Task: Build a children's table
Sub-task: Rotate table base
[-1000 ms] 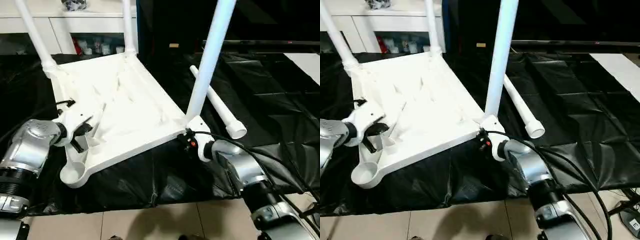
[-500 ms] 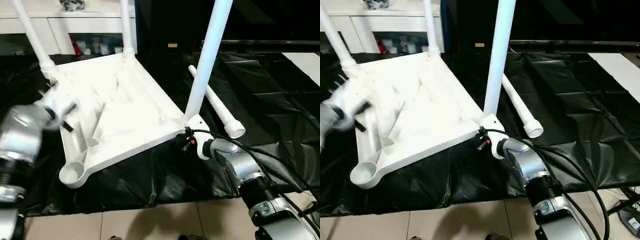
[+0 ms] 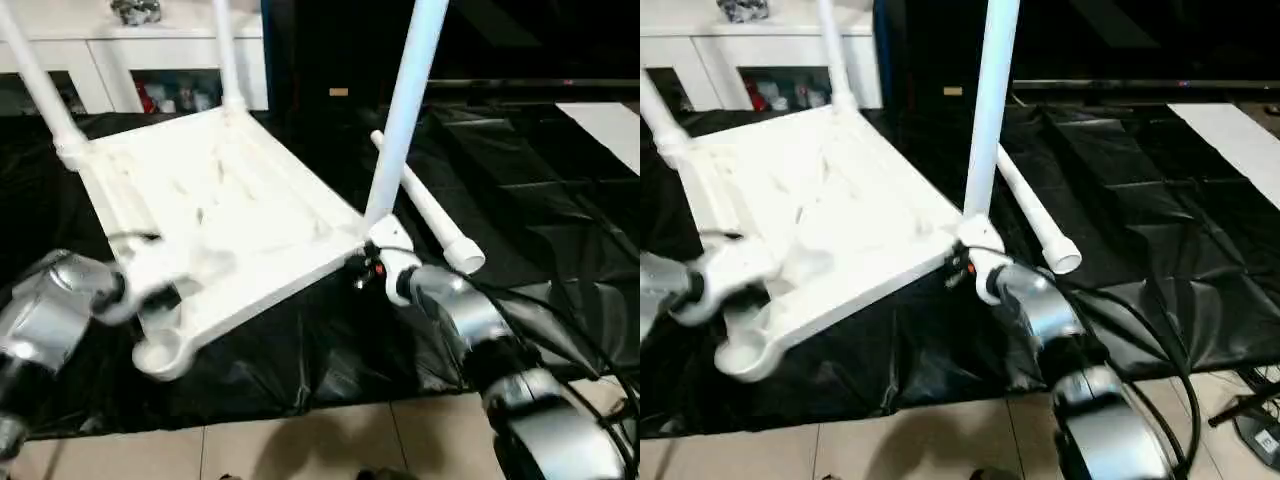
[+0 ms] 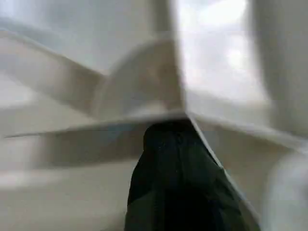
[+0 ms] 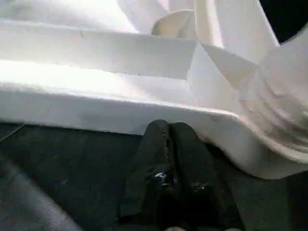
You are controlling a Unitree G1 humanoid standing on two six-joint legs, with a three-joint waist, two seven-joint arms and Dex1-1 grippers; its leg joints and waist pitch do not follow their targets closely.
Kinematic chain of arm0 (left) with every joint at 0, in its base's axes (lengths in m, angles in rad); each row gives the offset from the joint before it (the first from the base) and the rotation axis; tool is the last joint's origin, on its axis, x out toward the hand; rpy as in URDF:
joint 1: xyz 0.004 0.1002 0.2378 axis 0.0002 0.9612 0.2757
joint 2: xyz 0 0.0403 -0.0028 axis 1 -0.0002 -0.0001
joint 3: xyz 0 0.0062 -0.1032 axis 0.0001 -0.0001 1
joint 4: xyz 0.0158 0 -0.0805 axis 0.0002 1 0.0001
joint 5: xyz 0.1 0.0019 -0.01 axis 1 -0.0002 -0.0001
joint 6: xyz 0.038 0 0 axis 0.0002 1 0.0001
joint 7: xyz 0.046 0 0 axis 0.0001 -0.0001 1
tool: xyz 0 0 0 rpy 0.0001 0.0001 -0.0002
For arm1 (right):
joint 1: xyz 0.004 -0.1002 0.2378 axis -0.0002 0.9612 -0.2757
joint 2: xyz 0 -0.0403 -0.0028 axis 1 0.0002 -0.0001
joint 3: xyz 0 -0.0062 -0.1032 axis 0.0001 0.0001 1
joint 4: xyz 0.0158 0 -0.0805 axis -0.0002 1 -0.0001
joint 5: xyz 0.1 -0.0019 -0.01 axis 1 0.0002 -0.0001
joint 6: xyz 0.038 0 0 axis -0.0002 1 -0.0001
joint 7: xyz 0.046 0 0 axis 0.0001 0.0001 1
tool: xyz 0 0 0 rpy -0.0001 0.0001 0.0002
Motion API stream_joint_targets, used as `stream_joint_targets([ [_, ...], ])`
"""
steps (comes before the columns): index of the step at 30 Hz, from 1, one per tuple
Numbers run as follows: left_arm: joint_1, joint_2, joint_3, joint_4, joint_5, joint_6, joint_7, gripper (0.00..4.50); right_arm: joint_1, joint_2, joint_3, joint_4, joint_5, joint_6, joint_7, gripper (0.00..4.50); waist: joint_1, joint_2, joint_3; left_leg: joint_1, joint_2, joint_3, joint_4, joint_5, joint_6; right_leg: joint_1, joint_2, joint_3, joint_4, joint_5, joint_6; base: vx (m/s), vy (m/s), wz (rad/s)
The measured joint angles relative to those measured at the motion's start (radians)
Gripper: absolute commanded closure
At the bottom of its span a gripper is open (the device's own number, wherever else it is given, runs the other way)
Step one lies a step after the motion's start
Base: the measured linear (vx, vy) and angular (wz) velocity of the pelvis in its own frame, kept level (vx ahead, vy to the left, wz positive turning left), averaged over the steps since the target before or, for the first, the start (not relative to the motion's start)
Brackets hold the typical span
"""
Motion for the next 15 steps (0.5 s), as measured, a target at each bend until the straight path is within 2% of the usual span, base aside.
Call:
stream_joint_targets([
  [4,0.008,-0.045,-0.025,-0.06,-0.062,0.037,-0.076,4.5,-0.045,0.013,-0.01,0.073,-0.001,-0.036,-0.024,4.47,-0.013,0.0,0.0,0.0,-0.001,0.001,0.0,0.0,0.0,-0.001,0.0,0.002,0.001,0.001,-0.002,0.0,0.0,0.0],
  [7,-0.015,-0.12,-0.051,-0.064,-0.085,0.047,-0.087,4.5,-0.089,0.033,-0.015,0.132,-0.007,-0.059,-0.033,4.47,-0.02,-0.001,0.0,-0.001,-0.001,0.001,0.0,0.0,0.0,-0.002,0.0,0.002,0.001,0.002,-0.003,0.0,0.0,0.0],
  [12,-0.088,-0.232,-0.063,0.003,-0.083,-0.002,-0.024,4.5,-0.133,0.075,-0.014,0.189,-0.016,-0.1,-0.033,4.47,-0.031,-0.005,0.001,-0.003,-0.001,0.001,0.0,0.0,0.0,-0.003,0.002,0.002,0.002,0.0,-0.001,0.0,0.0,0.0],
  [15,-0.141,-0.291,-0.06,0.069,-0.081,-0.017,0.017,4.5,-0.141,0.085,-0.014,0.205,-0.017,-0.119,-0.027,4.47,-0.028,-0.005,0.002,-0.003,-0.001,0.002,0.0,0.0,0.0,-0.003,0.001,0.002,0.002,0.001,-0.001,0.0,0.0,0.0],
])
